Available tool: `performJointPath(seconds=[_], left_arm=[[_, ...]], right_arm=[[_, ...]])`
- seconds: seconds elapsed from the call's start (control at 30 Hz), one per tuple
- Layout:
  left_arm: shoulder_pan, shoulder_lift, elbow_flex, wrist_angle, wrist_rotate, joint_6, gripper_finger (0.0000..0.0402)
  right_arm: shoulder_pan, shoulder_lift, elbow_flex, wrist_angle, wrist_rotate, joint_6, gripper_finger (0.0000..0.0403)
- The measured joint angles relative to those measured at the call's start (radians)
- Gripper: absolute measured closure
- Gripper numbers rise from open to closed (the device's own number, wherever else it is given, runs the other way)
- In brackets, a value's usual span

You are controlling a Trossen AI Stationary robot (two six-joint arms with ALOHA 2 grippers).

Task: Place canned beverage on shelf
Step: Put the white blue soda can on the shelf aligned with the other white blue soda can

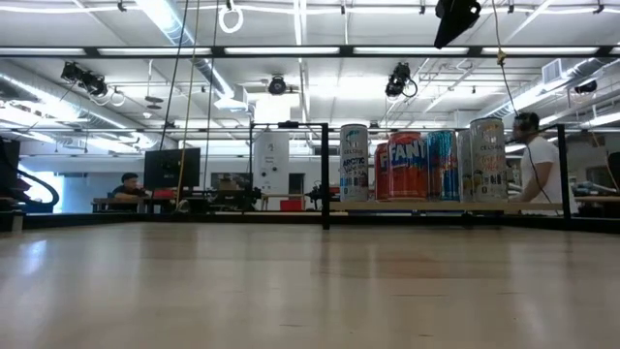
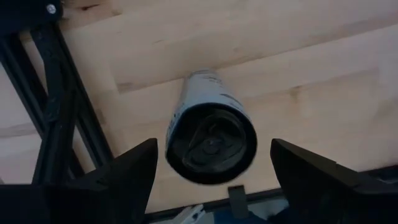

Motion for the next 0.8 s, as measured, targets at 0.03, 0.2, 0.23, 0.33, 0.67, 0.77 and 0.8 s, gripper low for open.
performJointPath(seconds=[0.03,0.2,0.23,0.33,0.67,0.77,0.8], left_arm=[[0.000,0.007,0.000,-0.001,0.000,0.000,0.0088],[0.000,0.030,0.000,0.003,-0.003,0.007,0.0088],[0.000,0.033,0.000,0.003,0.002,0.008,0.0088],[0.000,0.042,0.002,0.000,0.013,0.008,0.0088],[0.001,0.054,0.000,-0.005,0.012,0.006,0.0088],[0.004,0.054,0.000,-0.002,0.011,0.007,0.0088],[0.004,0.054,0.000,-0.001,0.011,0.009,0.0088]], right_arm=[[0.001,0.000,0.000,0.000,0.000,0.000,0.0045],[0.019,0.000,0.000,0.000,0.000,-0.005,0.0045],[0.023,0.000,0.000,0.000,0.000,-0.005,0.0045],[0.035,0.000,0.000,0.005,0.000,-0.006,0.0045],[0.078,0.000,0.000,0.016,0.000,-0.008,0.0045],[0.088,0.000,0.000,0.016,0.000,-0.008,0.0045],[0.090,0.000,0.000,0.016,0.000,-0.008,0.0045]])
